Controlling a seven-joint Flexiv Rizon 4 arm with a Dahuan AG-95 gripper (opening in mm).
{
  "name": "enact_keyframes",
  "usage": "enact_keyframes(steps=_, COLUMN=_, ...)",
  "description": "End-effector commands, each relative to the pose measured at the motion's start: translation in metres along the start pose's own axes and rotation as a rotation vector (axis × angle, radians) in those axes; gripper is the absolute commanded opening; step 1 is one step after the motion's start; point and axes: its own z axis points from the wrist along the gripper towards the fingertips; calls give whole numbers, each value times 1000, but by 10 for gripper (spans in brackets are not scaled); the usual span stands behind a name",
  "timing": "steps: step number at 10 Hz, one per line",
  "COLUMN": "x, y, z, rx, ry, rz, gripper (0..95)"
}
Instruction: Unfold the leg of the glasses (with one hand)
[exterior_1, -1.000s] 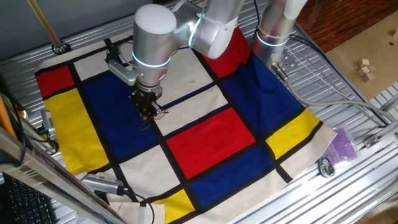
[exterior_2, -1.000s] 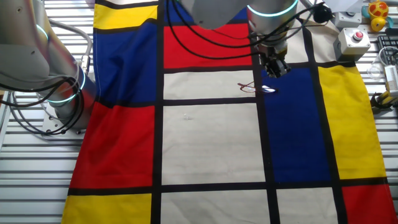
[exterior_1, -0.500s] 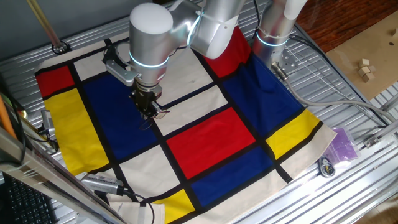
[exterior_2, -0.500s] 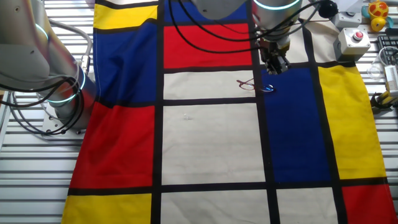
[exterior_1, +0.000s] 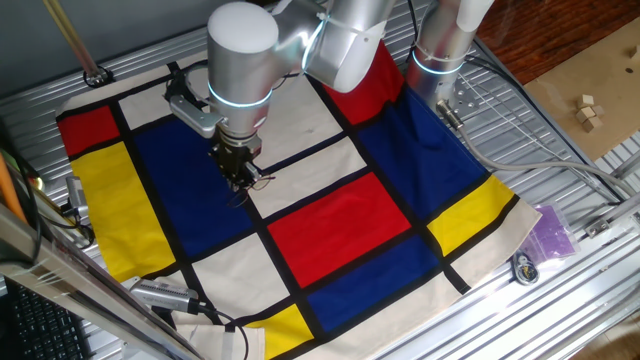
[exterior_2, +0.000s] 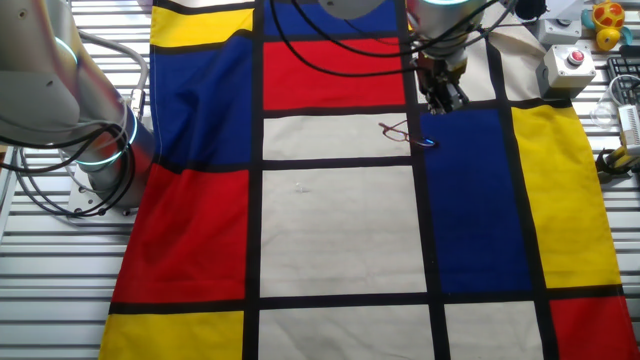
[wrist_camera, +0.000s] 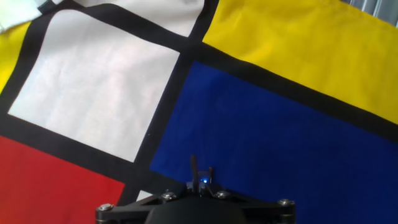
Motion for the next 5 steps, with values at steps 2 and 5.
enact_keyframes(steps=2, x=0, y=0, z=0, rx=1, ry=7, rz=-1, gripper=0)
enact_keyframes(steps=5, x=0, y=0, z=0, rx=4, ry=7, rz=-14, gripper=190)
